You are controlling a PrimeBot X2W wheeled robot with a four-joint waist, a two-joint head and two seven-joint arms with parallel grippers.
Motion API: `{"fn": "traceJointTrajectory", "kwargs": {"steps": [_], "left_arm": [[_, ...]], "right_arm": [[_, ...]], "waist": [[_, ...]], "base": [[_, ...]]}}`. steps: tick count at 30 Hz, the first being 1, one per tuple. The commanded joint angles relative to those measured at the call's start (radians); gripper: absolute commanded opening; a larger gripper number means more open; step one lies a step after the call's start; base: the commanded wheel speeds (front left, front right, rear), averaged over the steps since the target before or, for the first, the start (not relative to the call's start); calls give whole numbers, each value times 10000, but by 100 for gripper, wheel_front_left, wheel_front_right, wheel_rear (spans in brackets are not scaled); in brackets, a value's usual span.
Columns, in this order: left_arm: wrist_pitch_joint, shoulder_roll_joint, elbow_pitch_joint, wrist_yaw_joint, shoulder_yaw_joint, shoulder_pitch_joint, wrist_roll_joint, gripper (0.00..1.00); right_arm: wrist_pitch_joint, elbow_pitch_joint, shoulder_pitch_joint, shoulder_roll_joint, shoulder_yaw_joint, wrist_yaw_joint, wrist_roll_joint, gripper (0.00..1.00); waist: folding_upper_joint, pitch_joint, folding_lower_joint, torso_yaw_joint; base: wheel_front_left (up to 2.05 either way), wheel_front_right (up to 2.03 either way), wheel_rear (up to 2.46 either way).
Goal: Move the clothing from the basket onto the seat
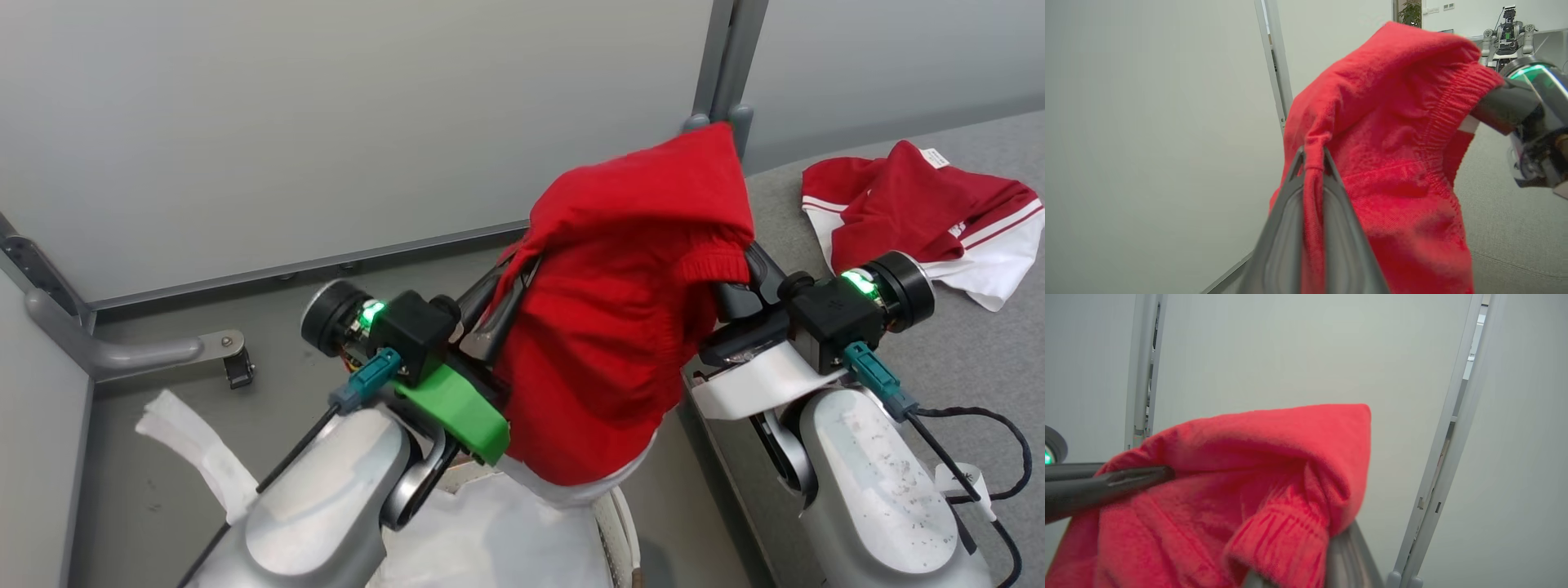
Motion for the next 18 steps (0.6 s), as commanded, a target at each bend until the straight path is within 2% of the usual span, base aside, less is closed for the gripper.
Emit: {"fn": "traceJointTrajectory", "kwargs": {"steps": [1,2,3,4,8,18], "left_arm": [[-110,-62,89,156,153,388,-165,29],[-165,-139,104,203,243,549,-239,46],[-190,-220,141,224,345,767,-319,87],[-228,-265,192,241,447,970,-335,100],[-258,-466,168,22,778,1554,-237,100],[-254,-561,230,-343,1402,2892,661,100]], "right_arm": [[-2,-66,-66,-35,-76,-18,-105,0],[-2,-77,-57,-36,-99,-18,-109,0],[-2,-88,-46,-36,-132,-18,-124,0],[-2,-86,-26,-41,-176,-19,-146,0],[-2,-14,50,-32,-196,-18,-237,0],[-1,97,234,-33,-625,-16,-559,0]], "waist": [[-1,34,1,-7],[-1,50,1,-9],[-1,71,1,-9],[-1,90,1,-7],[-1,161,1,-10],[-1,335,1,-258]], "base": [[0,0,0],[0,0,0],[0,0,0],[0,0,0],[0,0,0],[0,0,0]]}}
